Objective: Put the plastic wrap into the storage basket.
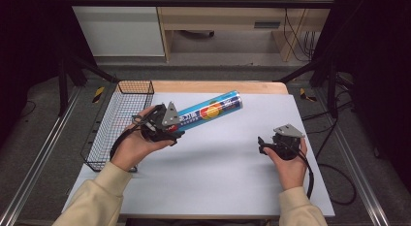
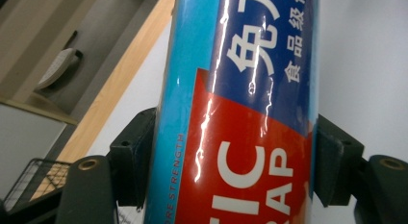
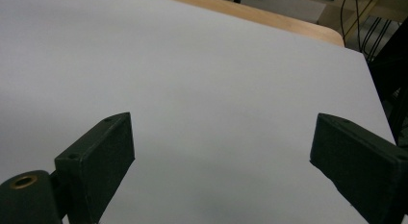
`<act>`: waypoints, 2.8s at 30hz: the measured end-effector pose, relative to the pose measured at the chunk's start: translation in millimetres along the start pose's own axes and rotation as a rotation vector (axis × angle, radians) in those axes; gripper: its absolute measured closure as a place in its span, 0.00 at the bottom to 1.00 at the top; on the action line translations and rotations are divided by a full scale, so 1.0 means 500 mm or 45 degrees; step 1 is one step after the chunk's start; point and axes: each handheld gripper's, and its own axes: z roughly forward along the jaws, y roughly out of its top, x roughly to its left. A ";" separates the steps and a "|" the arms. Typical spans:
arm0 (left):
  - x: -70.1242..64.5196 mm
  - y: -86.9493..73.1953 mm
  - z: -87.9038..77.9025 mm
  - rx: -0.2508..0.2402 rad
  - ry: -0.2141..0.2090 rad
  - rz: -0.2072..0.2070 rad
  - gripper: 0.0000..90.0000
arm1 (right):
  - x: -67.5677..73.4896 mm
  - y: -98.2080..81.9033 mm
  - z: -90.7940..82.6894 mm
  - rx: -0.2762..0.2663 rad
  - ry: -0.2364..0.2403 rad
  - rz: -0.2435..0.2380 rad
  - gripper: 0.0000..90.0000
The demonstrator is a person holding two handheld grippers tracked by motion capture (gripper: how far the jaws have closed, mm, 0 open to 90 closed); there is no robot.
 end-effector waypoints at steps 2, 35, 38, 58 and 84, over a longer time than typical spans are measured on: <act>0.007 -0.002 -0.014 0.001 0.019 -0.019 0.33 | -0.002 -0.002 -0.001 -0.016 0.005 0.020 0.09; 0.031 -0.045 -0.167 0.357 0.460 -0.386 0.33 | -0.004 -0.013 -0.010 0.013 0.092 0.035 0.09; 0.036 -0.061 -0.167 0.423 0.499 -0.408 0.33 | -0.004 -0.013 -0.013 0.008 0.091 0.031 0.09; 0.057 -0.128 -0.141 0.603 0.511 -0.547 0.34 | -0.001 -0.013 -0.010 0.024 0.105 0.030 0.09; 0.079 -0.181 -0.113 0.740 0.517 -0.711 0.34 | -0.002 -0.013 -0.007 0.029 0.133 0.025 0.09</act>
